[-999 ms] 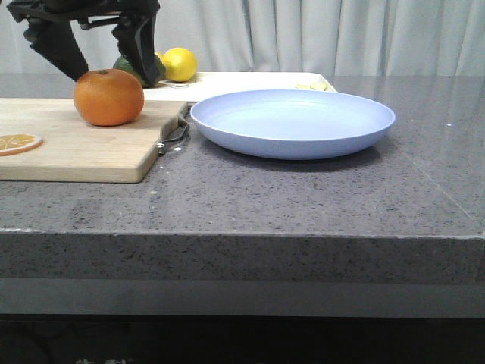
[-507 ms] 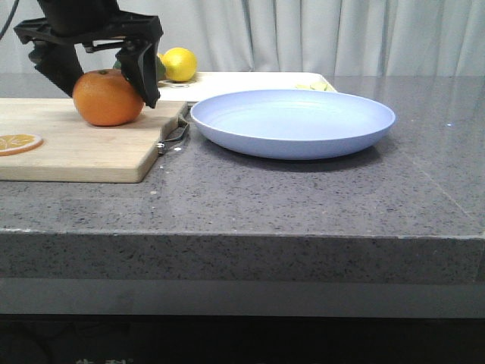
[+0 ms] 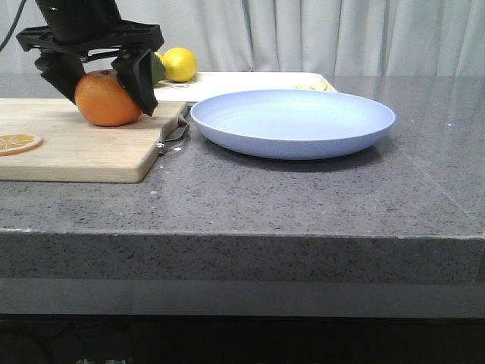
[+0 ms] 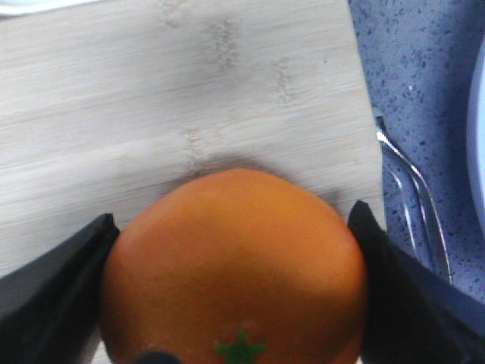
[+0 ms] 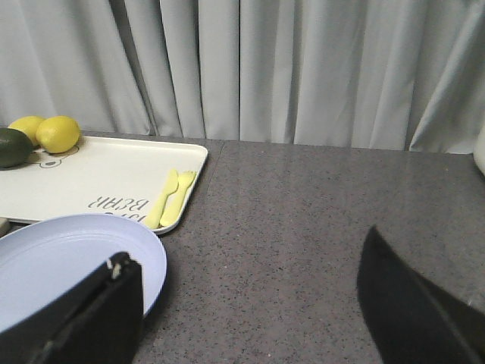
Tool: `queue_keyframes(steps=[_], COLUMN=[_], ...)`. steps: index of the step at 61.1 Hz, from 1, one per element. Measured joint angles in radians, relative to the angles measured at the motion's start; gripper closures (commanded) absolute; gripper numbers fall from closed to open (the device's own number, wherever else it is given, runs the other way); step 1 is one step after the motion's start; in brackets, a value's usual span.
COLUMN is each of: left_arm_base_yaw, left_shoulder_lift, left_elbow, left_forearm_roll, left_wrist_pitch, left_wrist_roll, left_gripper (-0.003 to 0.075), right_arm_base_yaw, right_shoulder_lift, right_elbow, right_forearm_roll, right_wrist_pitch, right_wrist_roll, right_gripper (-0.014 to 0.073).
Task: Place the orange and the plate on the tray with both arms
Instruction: 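Lift the orange with the left gripper and carry it over the blue plate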
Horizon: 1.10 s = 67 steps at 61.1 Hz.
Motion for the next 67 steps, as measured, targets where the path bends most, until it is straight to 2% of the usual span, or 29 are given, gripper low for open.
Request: queue_keyframes(steps=[9, 20, 34, 54, 67], left_arm_base_yaw=[0.0, -0.011, -0.091, -0.28, -0.341], left_shoulder_lift=[0.007, 0.011, 0.011, 0.065, 0.142], left_elbow=[-0.034, -0.164, -0.247, -0.249, -0.249], left_forearm_roll=[0.0, 0.0, -0.012, -0.018, -0.023], left_wrist_pitch=[0.037, 0.109, 0.121, -0.034, -0.113], left_wrist_roll=[0.0, 0.0, 0.0, 0.0, 0.0], left_gripper=[0.0455, 0.0455, 0.0455, 0.0454, 0.0454], right_arm_base_yaw=[0.0, 0.0, 0.0, 0.0, 0.0], right_shoulder_lift=[0.0, 0.0, 0.0, 0.0, 0.0], right_elbow=[0.0, 0.0, 0.0, 0.0, 0.0], right_forearm_roll=[0.0, 0.0, 0.0, 0.0, 0.0], right_wrist_pitch=[0.0, 0.0, 0.0, 0.0, 0.0], right_wrist_roll=[0.0, 0.0, 0.0, 0.0, 0.0], right_gripper=[0.0003, 0.0003, 0.0003, 0.0003, 0.0003])
